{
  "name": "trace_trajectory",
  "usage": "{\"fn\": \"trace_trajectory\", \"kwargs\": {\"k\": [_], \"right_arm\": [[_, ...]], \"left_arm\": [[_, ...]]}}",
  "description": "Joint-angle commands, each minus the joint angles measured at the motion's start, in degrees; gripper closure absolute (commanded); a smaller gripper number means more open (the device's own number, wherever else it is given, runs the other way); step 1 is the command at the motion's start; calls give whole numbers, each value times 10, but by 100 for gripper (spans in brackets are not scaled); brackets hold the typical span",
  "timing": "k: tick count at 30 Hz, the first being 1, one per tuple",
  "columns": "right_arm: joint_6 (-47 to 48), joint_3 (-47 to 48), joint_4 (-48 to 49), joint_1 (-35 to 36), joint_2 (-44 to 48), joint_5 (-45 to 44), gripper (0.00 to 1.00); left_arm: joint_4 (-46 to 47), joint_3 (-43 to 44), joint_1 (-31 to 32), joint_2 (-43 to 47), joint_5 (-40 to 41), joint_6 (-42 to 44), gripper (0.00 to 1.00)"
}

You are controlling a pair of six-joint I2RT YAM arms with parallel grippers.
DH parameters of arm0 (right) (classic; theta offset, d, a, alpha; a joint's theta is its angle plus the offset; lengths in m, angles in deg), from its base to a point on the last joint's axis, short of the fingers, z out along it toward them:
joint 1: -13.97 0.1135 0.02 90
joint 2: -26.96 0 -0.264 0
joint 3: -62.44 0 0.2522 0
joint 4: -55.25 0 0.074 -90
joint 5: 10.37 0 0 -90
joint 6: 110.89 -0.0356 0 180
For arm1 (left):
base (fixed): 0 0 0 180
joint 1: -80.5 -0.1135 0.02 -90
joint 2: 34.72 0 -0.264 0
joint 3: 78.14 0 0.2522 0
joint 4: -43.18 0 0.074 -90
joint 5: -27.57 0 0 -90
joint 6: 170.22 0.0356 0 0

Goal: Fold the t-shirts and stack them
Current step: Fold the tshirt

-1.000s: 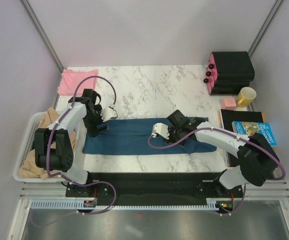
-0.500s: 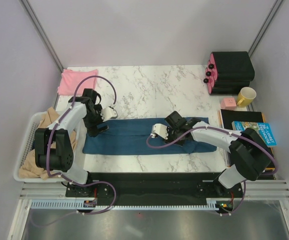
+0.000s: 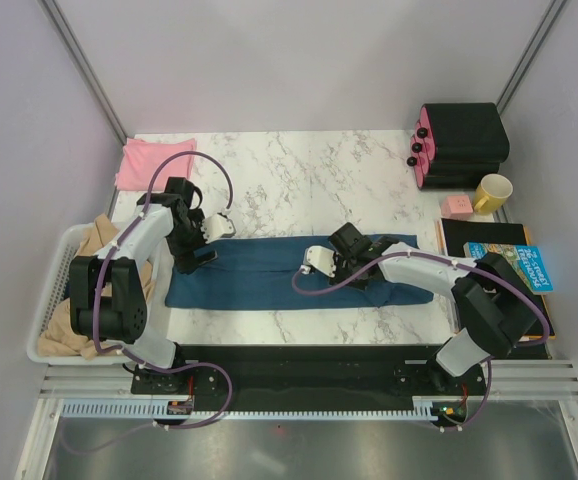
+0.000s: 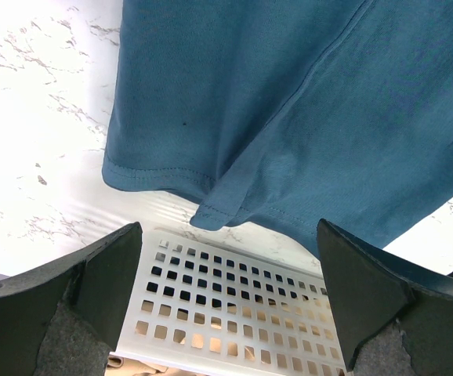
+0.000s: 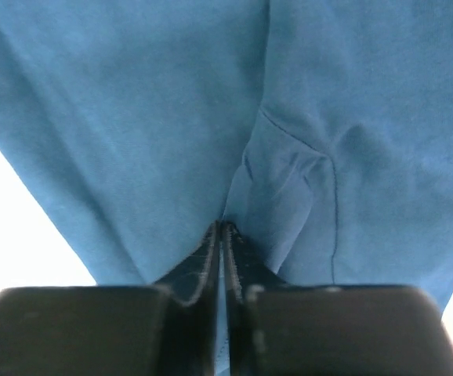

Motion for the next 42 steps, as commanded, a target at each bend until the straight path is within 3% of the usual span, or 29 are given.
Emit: {"fn": "trace_trajectory", "kwargs": {"k": [1,21,25,27,42], "right_arm": [[-13,-2,21,-2,-4,-24,100],[25,120,-128,-2,34,41,100],[45,97,-120,-2,25,16,70],[48,73,-108,-3,26,15,66],[69,18,-74,-5,55,11,69]], "left_arm": [[0,16,3,-2,-8,-6,0],[-1,25,4,-12,-14,-11,0],[-1,27,4,-15,-15,-14,0],[-1,26,5,-17,-15,-15,0],[-1,32,6,-18,-9,-9,0]]}}
